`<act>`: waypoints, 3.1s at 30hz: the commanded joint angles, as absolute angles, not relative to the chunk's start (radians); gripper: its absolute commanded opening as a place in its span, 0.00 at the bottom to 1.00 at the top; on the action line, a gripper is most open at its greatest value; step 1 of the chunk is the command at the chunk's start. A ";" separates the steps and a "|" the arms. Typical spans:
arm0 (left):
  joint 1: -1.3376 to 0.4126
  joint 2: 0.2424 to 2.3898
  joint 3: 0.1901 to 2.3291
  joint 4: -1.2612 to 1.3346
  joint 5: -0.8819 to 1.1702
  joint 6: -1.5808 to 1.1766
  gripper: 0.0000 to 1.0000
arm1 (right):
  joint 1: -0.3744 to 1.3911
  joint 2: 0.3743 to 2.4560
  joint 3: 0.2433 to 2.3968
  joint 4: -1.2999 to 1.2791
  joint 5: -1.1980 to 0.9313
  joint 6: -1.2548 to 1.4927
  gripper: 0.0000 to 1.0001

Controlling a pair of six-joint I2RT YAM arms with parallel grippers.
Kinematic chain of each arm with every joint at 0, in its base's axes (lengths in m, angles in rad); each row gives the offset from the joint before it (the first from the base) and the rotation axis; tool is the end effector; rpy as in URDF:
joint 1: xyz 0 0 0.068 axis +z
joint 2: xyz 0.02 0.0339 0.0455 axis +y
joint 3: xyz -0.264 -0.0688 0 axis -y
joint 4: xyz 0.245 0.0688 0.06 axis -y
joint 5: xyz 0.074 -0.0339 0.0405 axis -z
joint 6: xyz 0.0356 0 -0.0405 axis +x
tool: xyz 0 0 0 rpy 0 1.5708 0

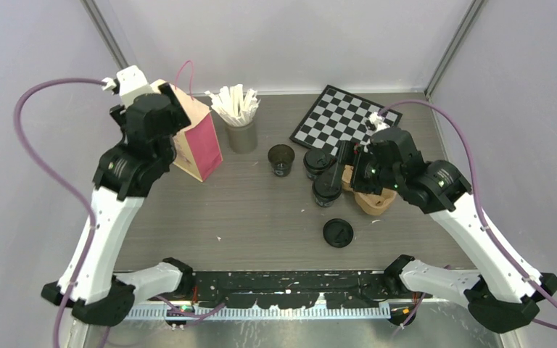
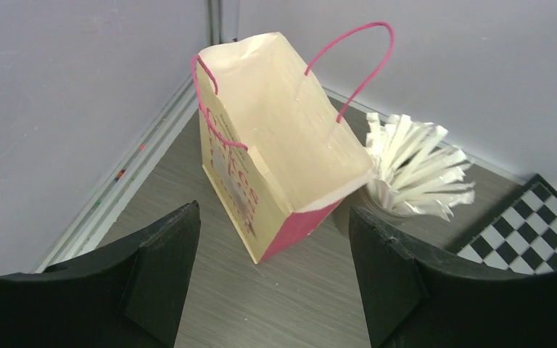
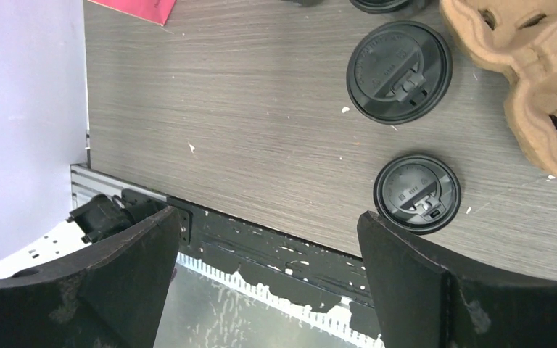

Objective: Pack the takeout coffee

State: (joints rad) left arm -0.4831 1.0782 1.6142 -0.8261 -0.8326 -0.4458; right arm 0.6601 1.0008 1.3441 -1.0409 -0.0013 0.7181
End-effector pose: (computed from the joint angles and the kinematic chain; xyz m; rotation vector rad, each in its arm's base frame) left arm 0.1619 -0.0552 0.4948 -0.5211 1.6870 0.1032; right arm 0.1359 0.1055 0.4043 0.0681 2.3738 0.7058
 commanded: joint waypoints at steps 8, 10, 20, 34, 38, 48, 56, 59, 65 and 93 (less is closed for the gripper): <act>-0.195 1.315 1.663 -0.838 -0.500 -0.680 0.68 | 0.665 1.123 1.526 -1.090 -0.057 0.664 0.95; -0.172 1.344 1.664 -0.849 -0.486 -0.693 0.67 | 0.665 1.119 1.517 -1.094 -0.065 0.666 0.95; -0.141 1.368 1.569 -0.814 -0.532 -0.655 0.61 | 0.666 1.102 1.517 -1.121 -0.071 0.639 0.95; -0.089 1.376 1.492 -0.702 -0.456 -0.602 0.42 | 0.665 1.147 1.550 -1.123 -0.084 0.620 0.95; -0.087 1.364 1.491 -0.729 -0.435 -0.579 0.26 | 0.665 1.134 1.553 -1.095 -0.079 0.630 0.95; -0.088 1.245 1.522 -0.894 -0.308 -0.529 0.00 | 0.665 1.108 1.530 -1.088 -0.074 0.629 0.95; -0.089 1.073 1.514 -1.121 -0.170 -0.555 0.00 | 0.664 1.134 1.563 -1.093 -0.079 0.583 0.95; -0.089 1.000 1.495 -1.167 -0.098 -0.590 0.00 | 0.665 1.147 1.583 -1.100 -0.081 0.560 0.95; -0.089 0.861 1.417 -1.176 0.118 -0.736 0.00 | 0.664 1.167 1.609 -1.116 -0.084 0.544 0.95; -0.089 0.742 1.252 -1.094 0.371 -0.868 0.00 | 0.665 1.206 1.606 -1.112 0.039 0.510 0.95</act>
State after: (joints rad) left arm -0.0914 0.7513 1.2636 -1.1526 0.3210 -0.8589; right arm 0.6601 1.2289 1.6043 -1.1381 -0.0074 0.5125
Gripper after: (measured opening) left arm 0.007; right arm 0.951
